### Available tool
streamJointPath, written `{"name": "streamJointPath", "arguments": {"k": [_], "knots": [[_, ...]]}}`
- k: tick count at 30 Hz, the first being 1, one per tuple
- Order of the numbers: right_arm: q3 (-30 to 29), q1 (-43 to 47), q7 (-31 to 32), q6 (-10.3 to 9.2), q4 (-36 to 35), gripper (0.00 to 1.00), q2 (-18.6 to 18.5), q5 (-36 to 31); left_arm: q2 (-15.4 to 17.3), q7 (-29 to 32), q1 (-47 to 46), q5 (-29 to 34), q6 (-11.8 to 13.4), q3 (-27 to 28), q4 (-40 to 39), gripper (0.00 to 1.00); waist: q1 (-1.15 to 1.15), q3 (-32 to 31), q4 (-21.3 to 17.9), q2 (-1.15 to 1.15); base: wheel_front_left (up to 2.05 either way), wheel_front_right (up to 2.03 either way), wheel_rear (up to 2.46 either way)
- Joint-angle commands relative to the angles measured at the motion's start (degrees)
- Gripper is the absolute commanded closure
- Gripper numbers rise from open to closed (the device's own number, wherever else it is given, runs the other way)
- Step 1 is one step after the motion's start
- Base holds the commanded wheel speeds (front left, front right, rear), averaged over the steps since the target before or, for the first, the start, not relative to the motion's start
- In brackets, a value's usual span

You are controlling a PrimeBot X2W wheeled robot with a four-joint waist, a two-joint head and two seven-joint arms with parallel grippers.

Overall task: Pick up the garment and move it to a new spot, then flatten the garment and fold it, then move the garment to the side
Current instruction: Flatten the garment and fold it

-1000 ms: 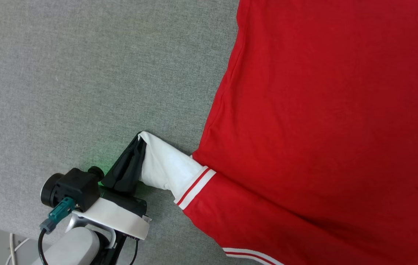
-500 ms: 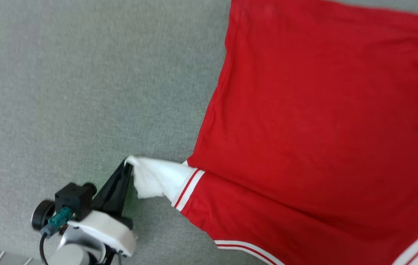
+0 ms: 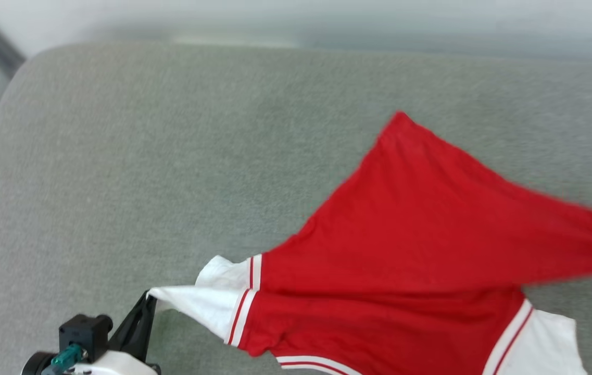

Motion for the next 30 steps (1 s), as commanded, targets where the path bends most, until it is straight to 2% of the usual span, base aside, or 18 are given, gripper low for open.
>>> {"name": "streamJointPath", "arguments": {"k": [1,6,10,16,17,18,19,23,26,30], "knots": [[-0.77,5.85,-2.61,-0.02,-0.25,1.0,-1.49,1.45,0.3,0.15,1.36,-0.35,0.3,0.47,0.2,1.0,0.01,-3.07,-2.69,0.0,0.0,0.0,0.0],[-2.06,19.72,-8.3,-0.02,0.13,1.0,-2.56,4.57,0.43,0.15,2.89,-0.76,-0.02,0.5,0.46,1.0,0.01,-4.56,-3.83,0.0,0.0,0.0,0.0],[-3.06,29.02,-11.98,-0.02,1.22,1.0,-0.66,6.48,0.47,0.14,3.3,-0.83,-0.33,0.6,0.76,1.0,0.01,-5.02,-4.3,0.0,0.0,0.0,0.0],[-4.01,35.96,-13.62,-0.03,1.51,1.0,1.43,6.75,-0.06,0.14,3.26,-0.68,-0.69,0.4,1.25,1.0,0.01,-4.92,-4.49,0.0,0.0,0.0,0.0],[-4.79,35.7,-14.03,-0.03,1.24,0.8,1.55,6.25,-0.13,0.14,3.14,-0.62,-0.77,0.34,1.3,1.0,0.01,-4.9,-4.51,0.0,0.0,0.0,0.0],[-5.52,35.19,-14.23,-0.02,0.76,0.17,1.63,6.03,-0.2,0.14,3.02,-0.58,-0.85,0.32,1.42,1.0,0.01,-4.9,-4.56,0.0,0.0,0.0,0.0],[-6.22,34.65,-14.23,-0.02,0.31,0.0,1.57,5.78,-0.23,0.14,2.89,-0.55,-0.91,0.31,1.48,1.0,0.01,-4.9,-4.6,0.0,0.0,0.0,0.0],[-9.38,32.21,-14.06,-0.02,-2.05,0.0,0.67,5.84,-0.3,0.14,2.31,-0.36,-0.97,0.24,1.58,1.0,0.01,-4.68,-4.54,0.0,0.0,0.0,0.0],[-13.48,26.67,-13.27,-0.02,-7.09,0.0,-0.43,5.29,-0.63,0.14,1.16,0.09,-0.91,0.03,1.29,1.0,0.01,-3.62,-4.08,0.0,0.0,0.0,0.0],[-14.33,18.1,-9.67,-0.02,-11.75,0.0,-1.24,3.27,-0.88,0.15,-0.35,1.02,-0.91,-0.41,0.75,1.0,0.01,-1.65,-3.13,0.0,0.0,0.0,0.0]]}}
